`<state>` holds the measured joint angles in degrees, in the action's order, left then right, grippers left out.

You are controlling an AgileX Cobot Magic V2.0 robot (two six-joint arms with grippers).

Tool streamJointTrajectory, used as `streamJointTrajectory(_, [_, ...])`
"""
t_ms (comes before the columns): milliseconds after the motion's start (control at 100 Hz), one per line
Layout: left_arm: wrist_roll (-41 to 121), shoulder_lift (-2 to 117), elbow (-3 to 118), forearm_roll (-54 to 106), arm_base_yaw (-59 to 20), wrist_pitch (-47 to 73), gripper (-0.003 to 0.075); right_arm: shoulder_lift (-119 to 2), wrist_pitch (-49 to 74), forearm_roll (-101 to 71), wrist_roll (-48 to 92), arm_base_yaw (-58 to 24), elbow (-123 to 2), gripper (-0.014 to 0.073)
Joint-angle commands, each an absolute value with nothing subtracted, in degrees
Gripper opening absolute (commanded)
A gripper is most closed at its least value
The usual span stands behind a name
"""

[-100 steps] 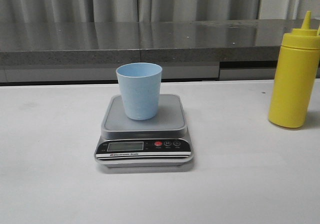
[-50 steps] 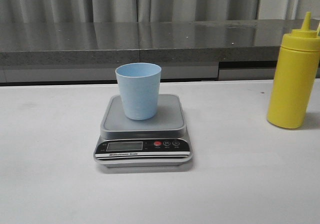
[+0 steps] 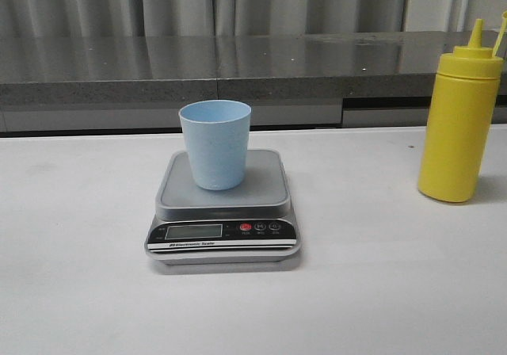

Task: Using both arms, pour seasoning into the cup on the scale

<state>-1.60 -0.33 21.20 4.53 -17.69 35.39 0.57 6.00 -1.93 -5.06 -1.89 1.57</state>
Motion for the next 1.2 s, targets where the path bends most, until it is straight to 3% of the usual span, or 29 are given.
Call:
streamJointTrajectory(0, [-2.0,-1.2,22.7,5.0,-17.6,30.9,-0.0020,1.9,2.0,-0.9,-5.6,-1.6,0.7,-0.0068])
streamJointTrajectory(940, [-2.0,-1.2,22.7,4.9,-17.6,30.9,-0.0020,1.9,1.5,-0.8,-5.6,-1.6,0.6,-0.0068])
streamJointTrajectory(1190, [-3.7,-1.5,21.3,-7.4,-17.1,29.0,-0.0020,1.9,1.5,-0.8,-5.6,-1.6,0.6,-0.0068])
